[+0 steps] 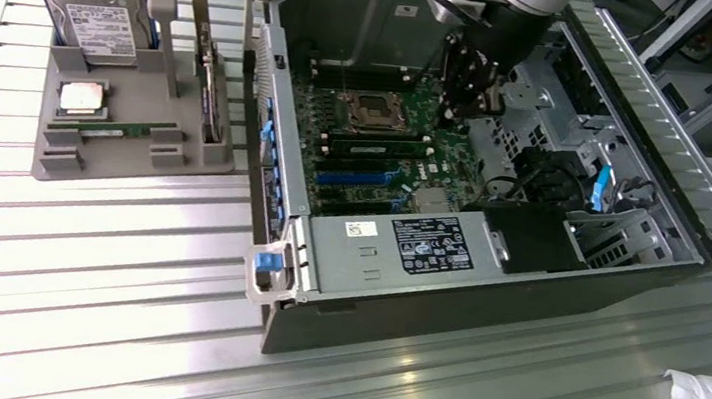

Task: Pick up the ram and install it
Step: 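Press down the ram until it locks into place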

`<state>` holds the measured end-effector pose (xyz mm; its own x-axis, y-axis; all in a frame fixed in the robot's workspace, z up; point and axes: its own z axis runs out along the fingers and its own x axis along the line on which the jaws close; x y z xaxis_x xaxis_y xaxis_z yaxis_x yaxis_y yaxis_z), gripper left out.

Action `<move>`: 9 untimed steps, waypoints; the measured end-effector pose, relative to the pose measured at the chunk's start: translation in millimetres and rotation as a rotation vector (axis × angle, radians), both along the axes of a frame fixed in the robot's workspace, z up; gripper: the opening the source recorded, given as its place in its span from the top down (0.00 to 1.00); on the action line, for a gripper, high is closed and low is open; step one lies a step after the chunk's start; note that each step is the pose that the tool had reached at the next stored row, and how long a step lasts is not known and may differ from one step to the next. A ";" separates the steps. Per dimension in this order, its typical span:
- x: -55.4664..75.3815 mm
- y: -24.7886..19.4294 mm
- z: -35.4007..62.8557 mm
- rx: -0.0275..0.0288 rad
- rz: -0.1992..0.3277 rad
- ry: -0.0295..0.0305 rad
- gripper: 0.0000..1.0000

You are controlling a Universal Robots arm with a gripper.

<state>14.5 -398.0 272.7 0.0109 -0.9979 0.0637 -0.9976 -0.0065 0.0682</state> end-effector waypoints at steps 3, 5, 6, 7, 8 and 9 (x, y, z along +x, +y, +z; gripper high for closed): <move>-2.2 0.7 -7.0 0.0000 0.000 0.0000 0.89; -2.2 2.4 -11.2 -0.0001 0.000 0.0001 0.89; -2.2 4.8 -14.3 -0.0001 0.000 0.0001 0.89; -2.1 6.3 -16.5 -0.0001 0.000 0.0002 0.89; -1.9 7.7 -19.6 0.0000 0.000 0.0002 0.89; -1.8 7.8 -23.8 0.0000 0.000 0.0003 0.89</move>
<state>12.7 -390.2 248.8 0.0109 -0.9979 0.0637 -0.9976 -0.0065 0.0685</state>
